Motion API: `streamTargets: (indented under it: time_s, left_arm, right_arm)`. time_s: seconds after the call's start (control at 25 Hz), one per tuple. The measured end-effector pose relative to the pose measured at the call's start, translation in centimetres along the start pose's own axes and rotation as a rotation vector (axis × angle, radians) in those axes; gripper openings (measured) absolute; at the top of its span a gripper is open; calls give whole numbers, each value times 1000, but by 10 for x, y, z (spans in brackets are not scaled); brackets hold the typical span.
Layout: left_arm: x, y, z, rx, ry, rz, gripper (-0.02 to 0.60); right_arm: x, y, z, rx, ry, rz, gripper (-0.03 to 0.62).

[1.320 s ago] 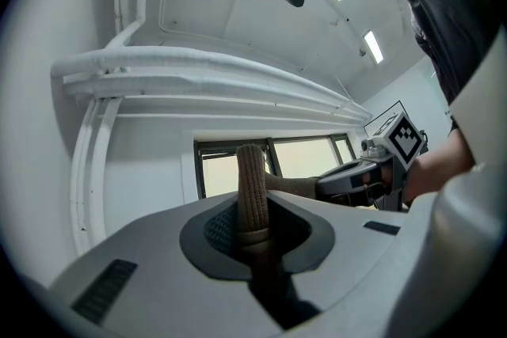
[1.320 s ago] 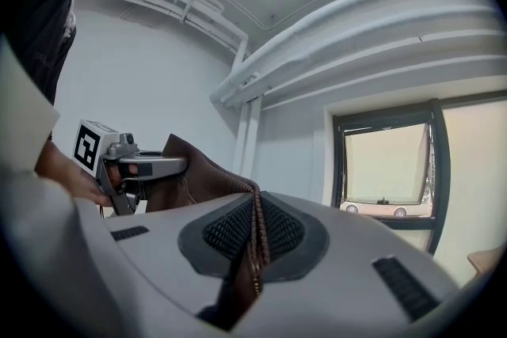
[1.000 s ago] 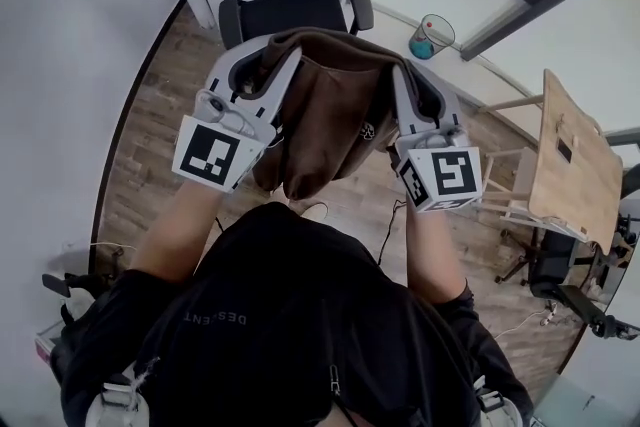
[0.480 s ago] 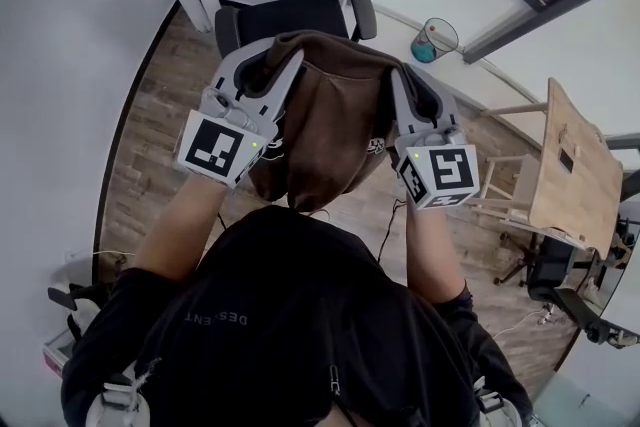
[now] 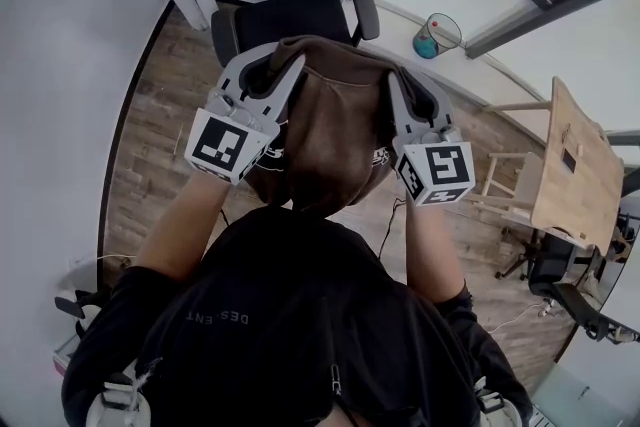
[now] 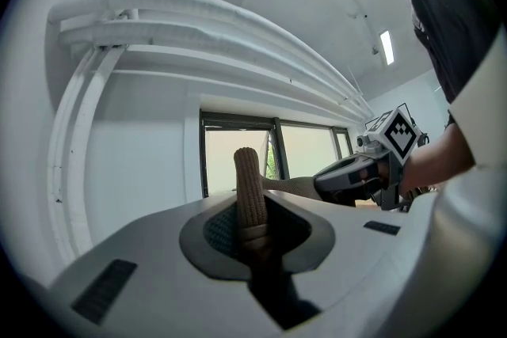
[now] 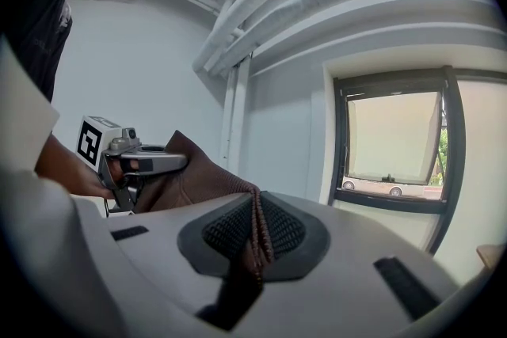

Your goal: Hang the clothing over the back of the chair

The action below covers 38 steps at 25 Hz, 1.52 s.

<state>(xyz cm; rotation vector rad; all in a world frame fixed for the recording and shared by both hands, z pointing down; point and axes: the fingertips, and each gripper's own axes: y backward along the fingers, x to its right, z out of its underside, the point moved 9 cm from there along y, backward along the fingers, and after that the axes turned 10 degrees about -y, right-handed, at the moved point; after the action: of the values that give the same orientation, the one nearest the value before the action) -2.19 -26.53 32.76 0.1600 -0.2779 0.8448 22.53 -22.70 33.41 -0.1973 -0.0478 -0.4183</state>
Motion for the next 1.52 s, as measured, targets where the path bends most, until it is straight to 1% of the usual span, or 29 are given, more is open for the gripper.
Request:
streamTargets:
  time_s: [0.68, 1.12, 1.28, 1.52]
  left_arm:
    - [-15, -21, 51, -70, 27, 18, 57]
    - [-18, -32, 77, -114, 40, 45, 60]
    - [-18, -36, 86, -134, 56, 48, 60]
    - [-13, -36, 100, -166, 97, 46, 60]
  right_arm:
    - [13, -41, 32, -87, -29, 13, 44]
    - [20, -58, 51, -142, -52, 32, 54]
    - [22, -63, 58, -171, -51, 35, 57]
    - [27, -65, 69, -217, -87, 31, 108]
